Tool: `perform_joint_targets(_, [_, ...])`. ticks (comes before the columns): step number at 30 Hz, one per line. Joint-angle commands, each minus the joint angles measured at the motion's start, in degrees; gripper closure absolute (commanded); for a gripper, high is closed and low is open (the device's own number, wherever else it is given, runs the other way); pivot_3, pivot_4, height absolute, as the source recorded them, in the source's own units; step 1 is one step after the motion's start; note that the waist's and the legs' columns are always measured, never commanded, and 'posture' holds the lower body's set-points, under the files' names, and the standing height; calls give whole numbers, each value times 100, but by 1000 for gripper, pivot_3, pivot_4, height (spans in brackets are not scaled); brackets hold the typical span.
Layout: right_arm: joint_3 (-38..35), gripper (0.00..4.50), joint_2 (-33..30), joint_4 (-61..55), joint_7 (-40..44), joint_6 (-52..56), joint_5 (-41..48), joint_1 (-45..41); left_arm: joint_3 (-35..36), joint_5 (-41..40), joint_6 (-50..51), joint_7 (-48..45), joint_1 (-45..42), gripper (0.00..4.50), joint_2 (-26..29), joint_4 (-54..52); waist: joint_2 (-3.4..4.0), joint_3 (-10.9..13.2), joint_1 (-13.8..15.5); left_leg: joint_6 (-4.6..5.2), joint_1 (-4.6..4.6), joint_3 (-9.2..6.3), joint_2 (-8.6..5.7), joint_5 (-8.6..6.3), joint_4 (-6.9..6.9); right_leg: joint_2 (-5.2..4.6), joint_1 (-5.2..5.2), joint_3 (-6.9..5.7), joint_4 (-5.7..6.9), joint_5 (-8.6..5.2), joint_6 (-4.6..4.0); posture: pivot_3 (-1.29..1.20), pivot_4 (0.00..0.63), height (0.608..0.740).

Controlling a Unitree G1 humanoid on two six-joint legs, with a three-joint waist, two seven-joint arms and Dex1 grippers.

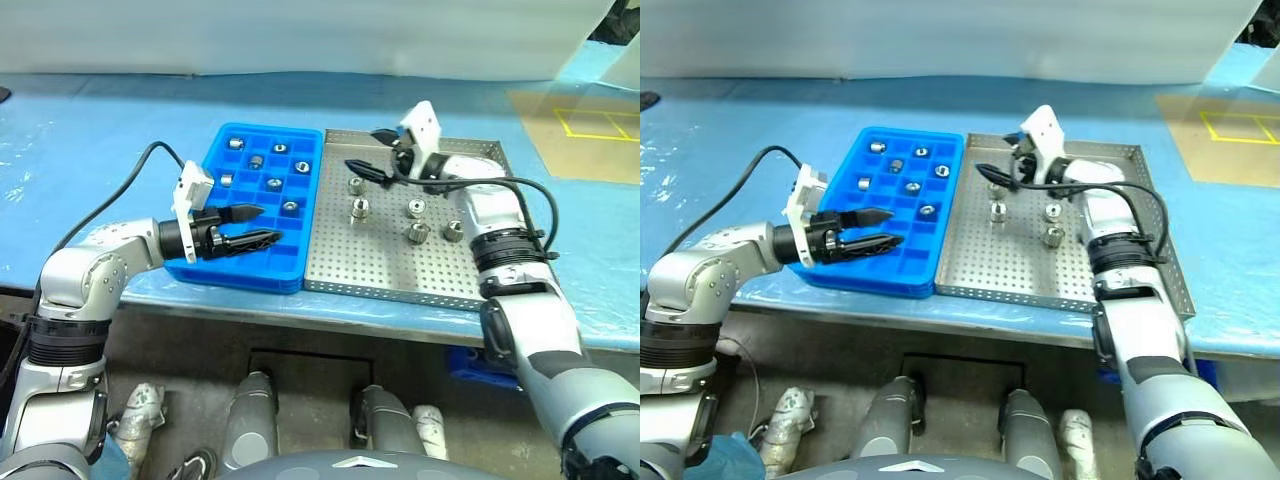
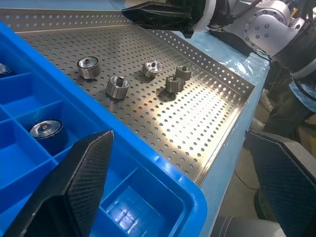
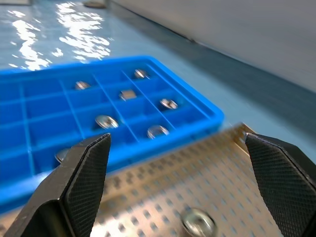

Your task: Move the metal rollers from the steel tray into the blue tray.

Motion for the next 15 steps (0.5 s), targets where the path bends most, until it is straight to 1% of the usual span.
perform_joint_targets(1, [-284, 46, -489, -53, -131, -60, 7, 388, 40, -62, -43, 26, -47, 0, -6, -160, 0, 0, 8, 0, -1, 0, 0, 0, 0, 4, 0, -1, -4, 0, 0, -3, 150, 740])
perform_joint_targets(4, [-440, 46, -787, -619, -113, 210, 197, 929, 55, -65, -49, 34, -11, 0, 0, -167, 0, 0, 25, 1, -9, 0, 0, 0, 0, 13, -1, -3, -13, -1, -1, -6, 150, 740])
perform_joint_targets(9, [-909, 46, -1102, -2096, -247, 1068, 685, 2018, 49, -61, -58, 47, 32, 0, -1, -159, 0, 0, 2, 3, -2, 3, 14, -1, 1, 23, 0, 4, -16, 0, -2, -15, 150, 740])
perform_joint_targets(11, [-938, 46, -1248, -2758, -367, 1341, 646, 2467, 32, -64, -50, 54, 33, 0, -14, -164, 0, 0, 9, 2, 5, 5, 20, -1, -1, 25, 2, 7, -15, 0, -2, -25, 150, 740])
perform_joint_targets(13, [-1008, 46, -1242, -3561, -426, 1799, 896, 2804, 15, -64, -46, 37, 16, 0, -18, -129, 0, 0, 15, 1, 15, 6, 24, -1, -4, 24, 10, 8, -15, -1, -1, -44, 150, 740])
perform_joint_targets(15, [-1038, 46, -1168, -4061, -558, 2117, 1069, 2993, -39, -35, -62, 2, -19, 0, -32, -64, 0, 0, -2, 1, 35, 9, 24, -1, -10, 25, 21, 18, -16, -2, 0, -54, 150, 740])
